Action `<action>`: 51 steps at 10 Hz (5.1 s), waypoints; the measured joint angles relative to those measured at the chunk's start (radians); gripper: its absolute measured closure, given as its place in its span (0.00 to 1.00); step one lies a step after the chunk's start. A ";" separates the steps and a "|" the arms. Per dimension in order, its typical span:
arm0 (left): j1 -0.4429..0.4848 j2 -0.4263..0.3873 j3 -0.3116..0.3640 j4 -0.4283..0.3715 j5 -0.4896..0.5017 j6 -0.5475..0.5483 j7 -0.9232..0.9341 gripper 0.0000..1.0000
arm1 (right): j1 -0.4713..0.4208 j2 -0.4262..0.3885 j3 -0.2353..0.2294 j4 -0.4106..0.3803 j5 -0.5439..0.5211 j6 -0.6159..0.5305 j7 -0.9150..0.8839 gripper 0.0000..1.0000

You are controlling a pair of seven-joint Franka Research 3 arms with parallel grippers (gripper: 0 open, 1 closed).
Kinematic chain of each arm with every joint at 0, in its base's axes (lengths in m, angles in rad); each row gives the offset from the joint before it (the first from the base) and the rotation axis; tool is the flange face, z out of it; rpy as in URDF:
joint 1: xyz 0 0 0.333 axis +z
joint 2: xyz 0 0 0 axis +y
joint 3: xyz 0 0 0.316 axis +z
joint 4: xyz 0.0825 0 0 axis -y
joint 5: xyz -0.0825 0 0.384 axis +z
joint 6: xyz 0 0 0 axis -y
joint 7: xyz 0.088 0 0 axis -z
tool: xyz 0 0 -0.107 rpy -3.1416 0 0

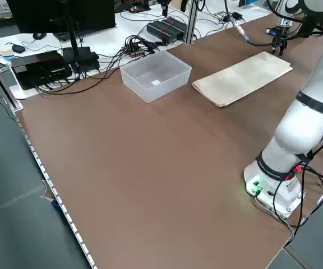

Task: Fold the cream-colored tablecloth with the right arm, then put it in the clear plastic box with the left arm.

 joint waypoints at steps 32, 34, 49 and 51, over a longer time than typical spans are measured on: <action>0.002 0.008 0.001 0.000 0.002 0.006 0.000 0.00 | 0.005 0.034 0.051 -0.043 0.010 0.142 -0.001 0.70; 0.002 0.009 0.001 0.000 0.003 0.006 0.000 0.00 | 0.005 0.033 0.059 -0.041 0.014 0.144 -0.002 0.85; 0.004 0.009 0.003 0.000 0.003 0.006 0.000 0.00 | -0.004 -0.028 0.076 -0.012 -0.032 0.032 -0.050 0.92; 0.004 0.009 0.003 0.000 0.003 0.006 0.000 0.00 | -0.006 -0.063 0.072 -0.003 -0.036 -0.011 -0.050 0.92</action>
